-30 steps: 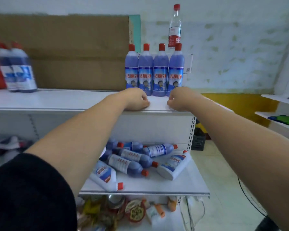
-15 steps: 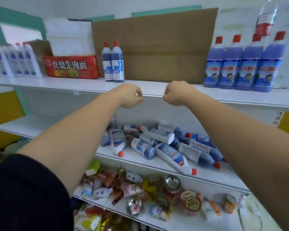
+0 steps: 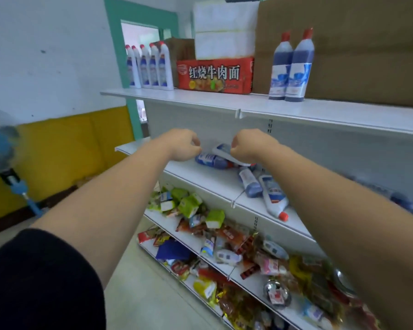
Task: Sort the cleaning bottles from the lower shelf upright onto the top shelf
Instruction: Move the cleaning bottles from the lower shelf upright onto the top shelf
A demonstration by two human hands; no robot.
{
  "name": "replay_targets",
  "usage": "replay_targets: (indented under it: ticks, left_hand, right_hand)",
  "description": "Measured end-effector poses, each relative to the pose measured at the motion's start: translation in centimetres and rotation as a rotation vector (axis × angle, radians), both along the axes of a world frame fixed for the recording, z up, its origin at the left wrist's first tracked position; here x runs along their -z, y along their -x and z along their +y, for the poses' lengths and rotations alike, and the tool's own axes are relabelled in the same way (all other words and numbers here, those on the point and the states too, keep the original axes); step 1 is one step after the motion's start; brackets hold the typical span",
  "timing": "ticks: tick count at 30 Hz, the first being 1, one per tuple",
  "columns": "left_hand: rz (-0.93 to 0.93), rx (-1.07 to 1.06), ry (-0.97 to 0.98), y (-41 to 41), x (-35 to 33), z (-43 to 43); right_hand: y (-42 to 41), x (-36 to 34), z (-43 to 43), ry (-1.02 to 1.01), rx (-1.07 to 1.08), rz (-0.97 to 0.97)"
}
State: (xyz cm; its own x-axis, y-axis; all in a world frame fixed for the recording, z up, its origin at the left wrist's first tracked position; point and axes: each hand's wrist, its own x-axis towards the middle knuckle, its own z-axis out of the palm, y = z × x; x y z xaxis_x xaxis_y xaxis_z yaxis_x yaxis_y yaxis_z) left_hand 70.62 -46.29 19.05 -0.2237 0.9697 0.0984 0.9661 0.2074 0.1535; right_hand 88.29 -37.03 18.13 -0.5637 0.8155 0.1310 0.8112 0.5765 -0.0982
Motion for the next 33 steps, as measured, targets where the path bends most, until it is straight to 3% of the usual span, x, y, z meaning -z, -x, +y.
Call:
replay_targets:
  ticks: [13,24,33]
  left_hand:
    - [-0.065,-0.04,0.103,12.3,9.1,10.0]
    - [-0.088,0.166,0.167,18.5,13.0,21.9]
    - [0.022,0.49,0.237,23.5,15.6,31.5]
  right_hand:
    - [11.7,9.5,9.9,0.103,0.093,-0.003]
    - [16.0,13.9,18.2,0.132,0.288,-0.096]
    - [19.3,17.6,22.4,0.232,0.625,-0.021]
